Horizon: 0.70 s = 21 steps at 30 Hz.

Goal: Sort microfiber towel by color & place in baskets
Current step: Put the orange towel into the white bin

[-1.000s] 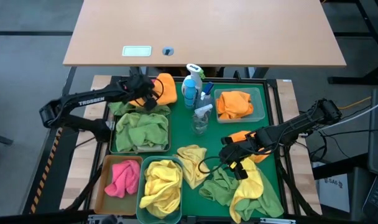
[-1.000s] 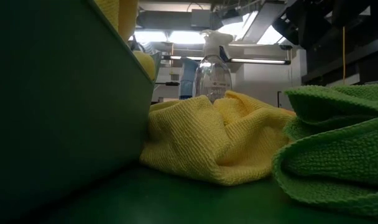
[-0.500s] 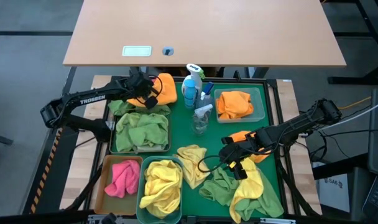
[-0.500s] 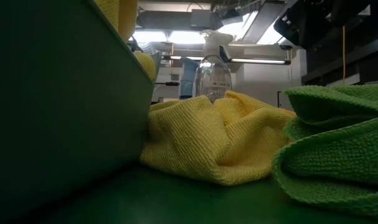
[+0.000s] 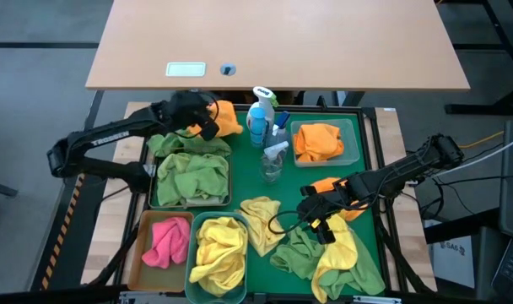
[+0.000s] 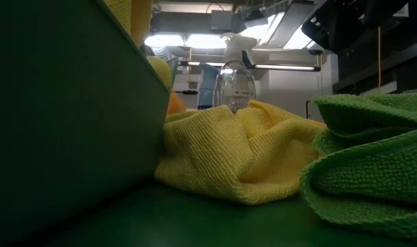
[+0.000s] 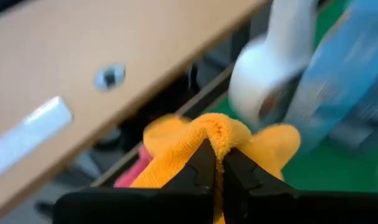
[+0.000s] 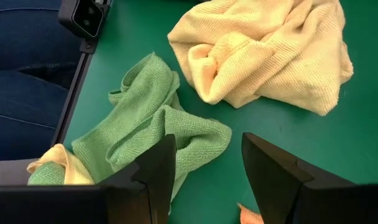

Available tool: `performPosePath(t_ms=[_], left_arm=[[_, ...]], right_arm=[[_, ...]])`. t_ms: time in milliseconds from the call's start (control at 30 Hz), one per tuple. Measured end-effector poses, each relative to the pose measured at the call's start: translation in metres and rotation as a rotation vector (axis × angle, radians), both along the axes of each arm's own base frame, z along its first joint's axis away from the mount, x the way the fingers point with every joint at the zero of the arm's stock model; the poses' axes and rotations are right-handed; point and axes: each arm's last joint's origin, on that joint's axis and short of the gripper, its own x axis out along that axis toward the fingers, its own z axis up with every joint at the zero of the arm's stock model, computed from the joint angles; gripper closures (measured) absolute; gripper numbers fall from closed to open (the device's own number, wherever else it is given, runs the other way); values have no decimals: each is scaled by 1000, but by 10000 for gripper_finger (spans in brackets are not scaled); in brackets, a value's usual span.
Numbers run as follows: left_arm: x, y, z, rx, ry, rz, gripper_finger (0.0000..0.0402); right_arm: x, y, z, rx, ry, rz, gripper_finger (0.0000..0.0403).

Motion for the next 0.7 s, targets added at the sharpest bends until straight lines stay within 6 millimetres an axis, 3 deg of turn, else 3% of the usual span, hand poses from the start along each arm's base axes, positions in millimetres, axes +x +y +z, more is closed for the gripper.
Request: performPosePath(t_ms=[167, 367, 533, 700], left_arm=[[2, -21, 49, 64, -177, -12, 401], [6, -48, 86, 85, -316, -108, 401], [11, -72, 96, 77, -358, -221, 401], [18, -97, 97, 41, -386, -329, 401]], right_arm=[[6, 2, 5, 21, -80, -9, 221], [14, 5, 25, 84, -297, 10, 221], [14, 2, 56, 57, -572, -27, 221], [9, -7, 86, -78, -831, -156, 221]])
